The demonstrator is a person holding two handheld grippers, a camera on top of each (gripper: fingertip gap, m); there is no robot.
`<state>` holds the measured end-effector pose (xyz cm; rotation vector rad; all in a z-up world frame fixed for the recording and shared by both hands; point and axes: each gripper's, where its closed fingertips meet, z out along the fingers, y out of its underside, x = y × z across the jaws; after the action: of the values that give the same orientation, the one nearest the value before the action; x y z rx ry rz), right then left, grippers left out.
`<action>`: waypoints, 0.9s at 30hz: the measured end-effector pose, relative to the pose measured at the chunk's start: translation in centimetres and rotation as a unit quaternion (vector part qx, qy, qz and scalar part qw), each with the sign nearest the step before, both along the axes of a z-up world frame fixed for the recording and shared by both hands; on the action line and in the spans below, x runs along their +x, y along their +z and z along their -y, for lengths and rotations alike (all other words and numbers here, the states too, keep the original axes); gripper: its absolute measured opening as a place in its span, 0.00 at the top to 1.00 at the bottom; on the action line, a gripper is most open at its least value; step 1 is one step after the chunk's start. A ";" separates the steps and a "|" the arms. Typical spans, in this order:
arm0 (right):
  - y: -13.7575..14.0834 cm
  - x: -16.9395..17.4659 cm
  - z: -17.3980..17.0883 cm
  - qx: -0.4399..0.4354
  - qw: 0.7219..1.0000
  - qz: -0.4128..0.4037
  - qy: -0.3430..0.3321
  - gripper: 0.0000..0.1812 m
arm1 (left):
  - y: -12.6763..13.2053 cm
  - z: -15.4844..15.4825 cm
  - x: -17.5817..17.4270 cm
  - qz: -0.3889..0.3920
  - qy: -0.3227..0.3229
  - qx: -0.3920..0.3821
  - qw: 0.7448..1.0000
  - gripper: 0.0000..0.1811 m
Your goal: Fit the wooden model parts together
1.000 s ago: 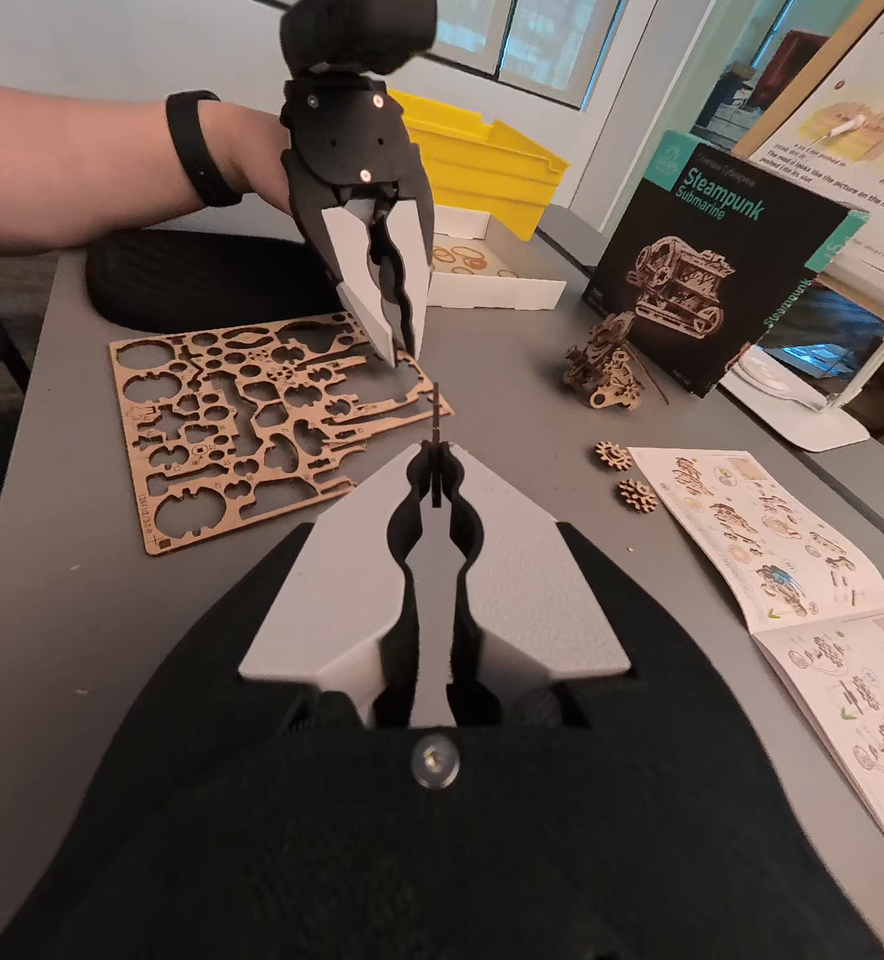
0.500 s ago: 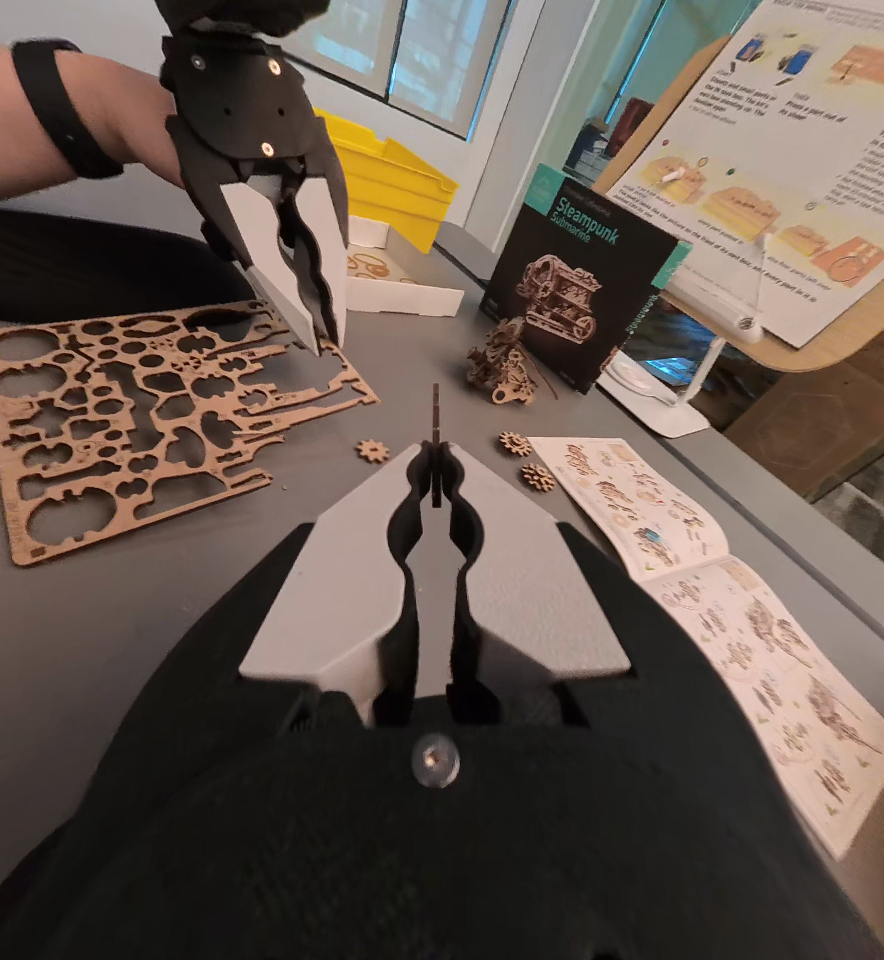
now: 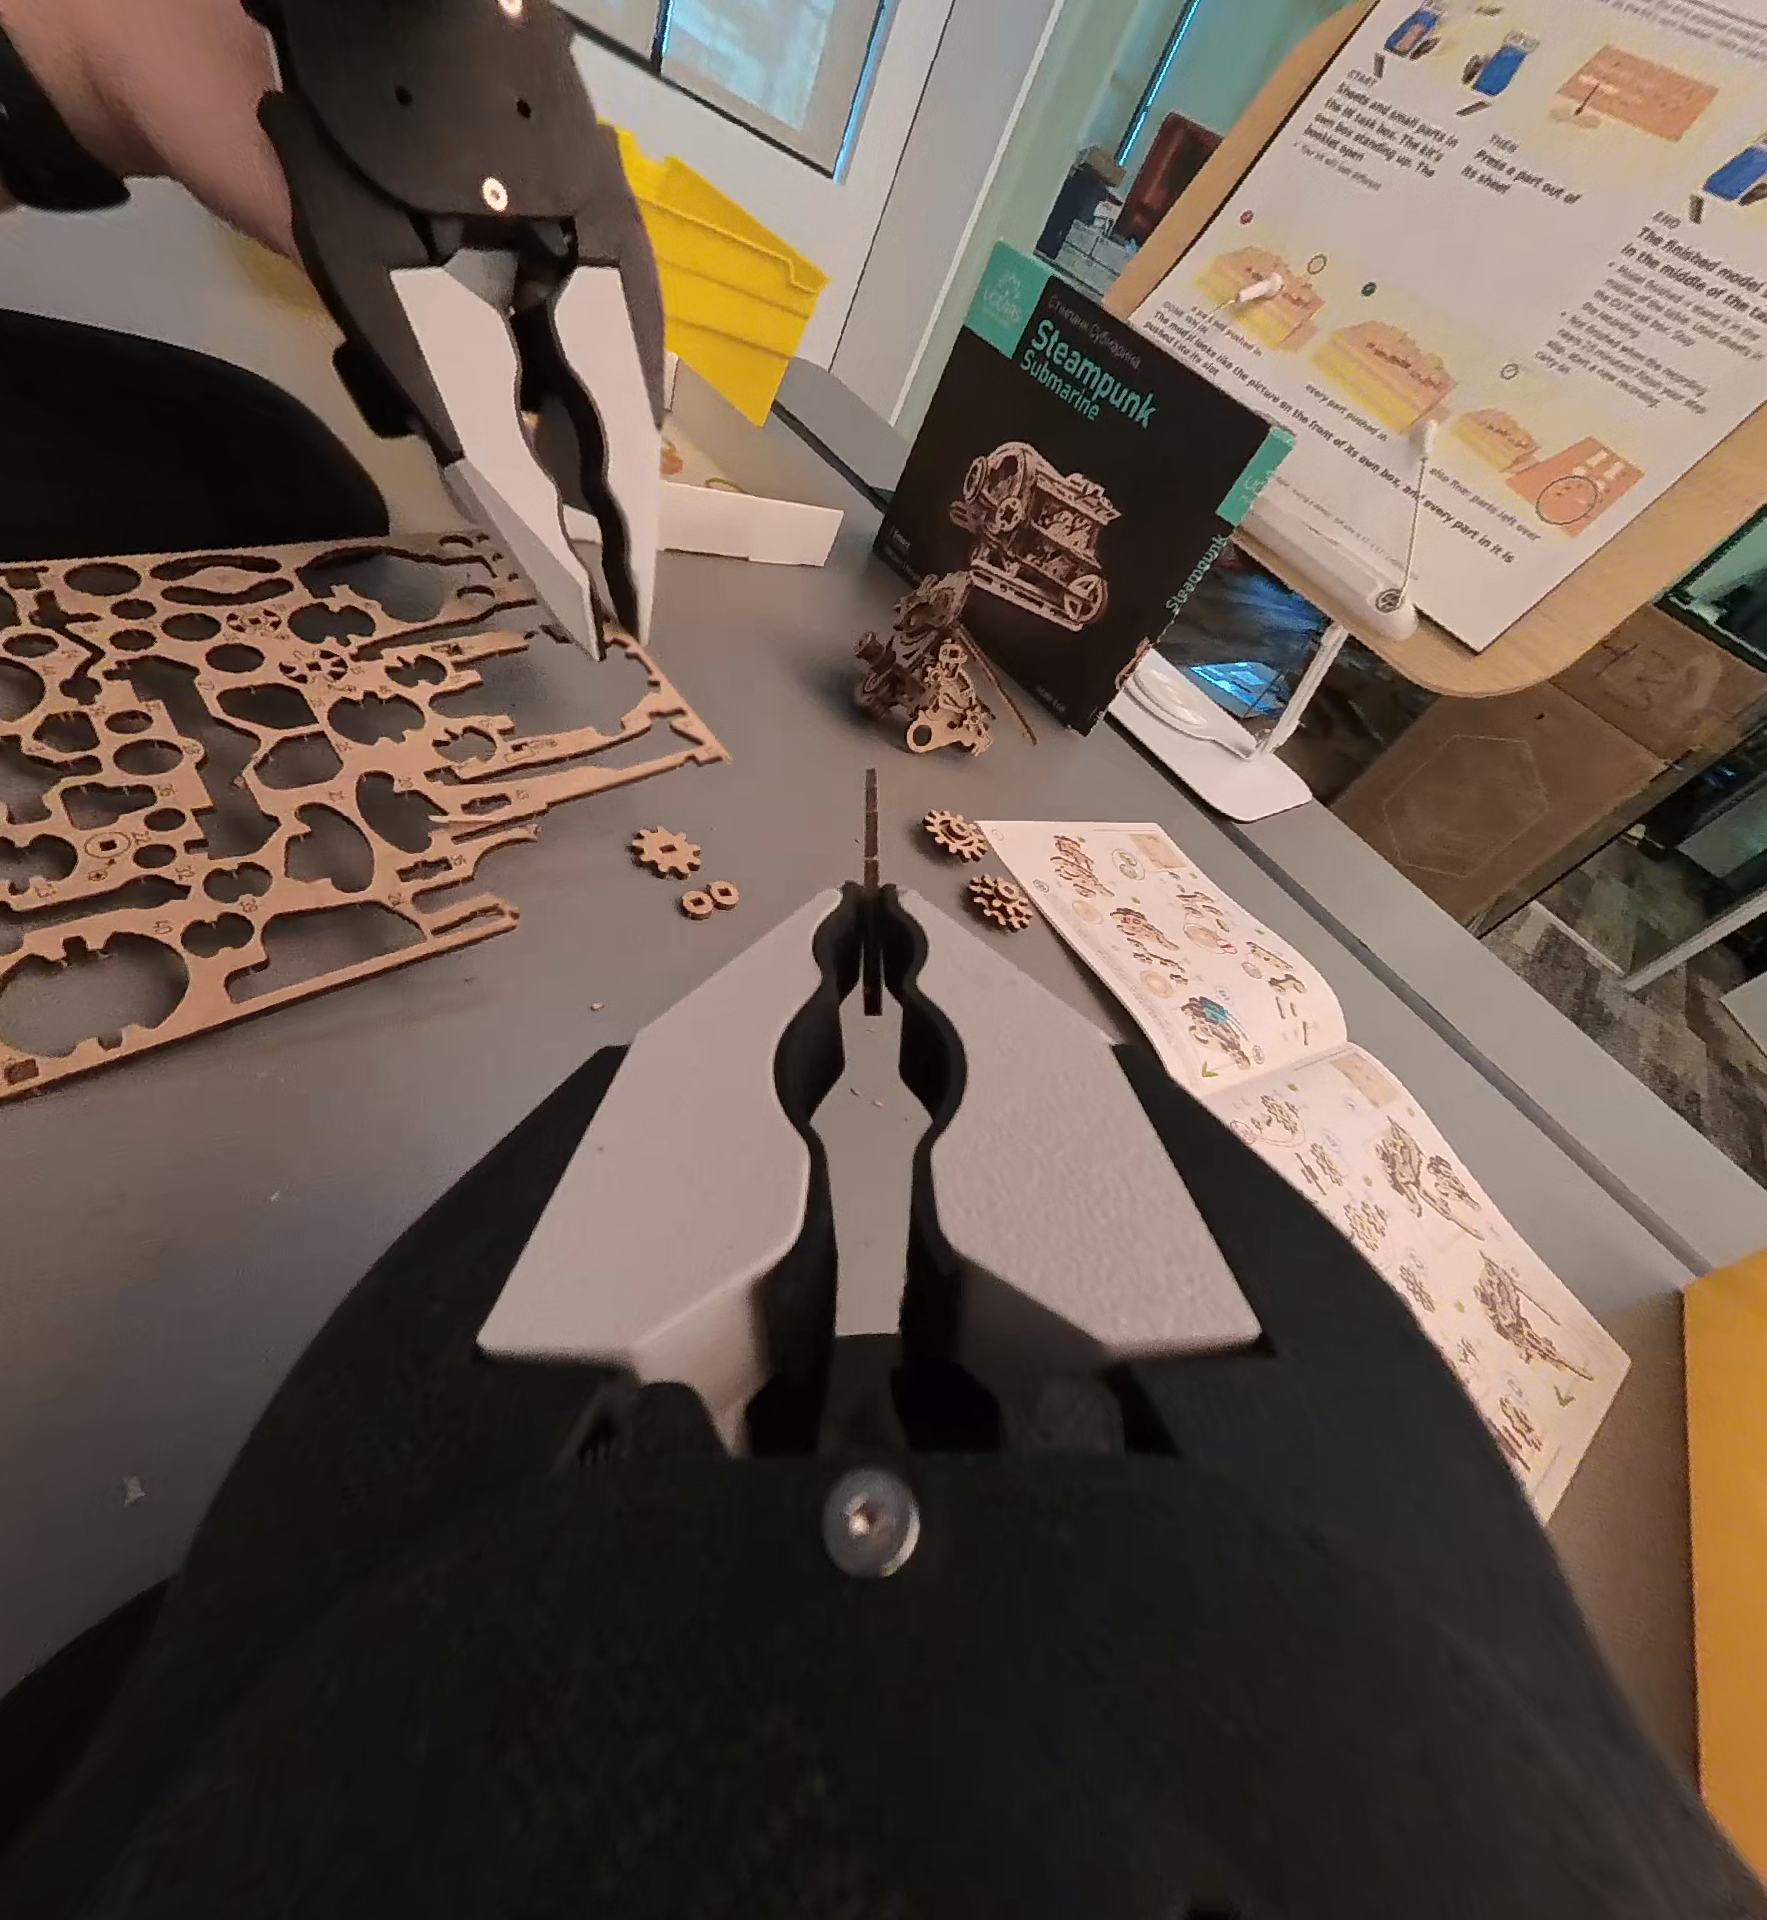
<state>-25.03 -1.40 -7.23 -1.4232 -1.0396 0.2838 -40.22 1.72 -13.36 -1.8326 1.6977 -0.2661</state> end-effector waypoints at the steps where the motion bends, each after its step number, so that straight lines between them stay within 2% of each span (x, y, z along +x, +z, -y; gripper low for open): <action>1: 0.0 0.0 0.0 0.000 1.000 -0.001 0.000 0.99 | -0.3 0.0 -0.1 0.004 0.002 -0.002 1.000 0.94; 10: -0.1 0.1 0.1 0.009 1.000 0.015 -0.005 0.99 | -1.3 0.7 0.1 0.052 0.003 -0.030 0.998 0.94; 27: -0.1 0.2 -0.2 -0.011 1.000 -0.010 0.001 0.99 | -2.5 1.0 -0.3 0.070 0.007 -0.082 0.994 0.94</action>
<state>-24.83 -1.24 -7.38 -1.4374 -1.0244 0.3105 -40.55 0.71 -15.88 -1.8939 1.6050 -0.5295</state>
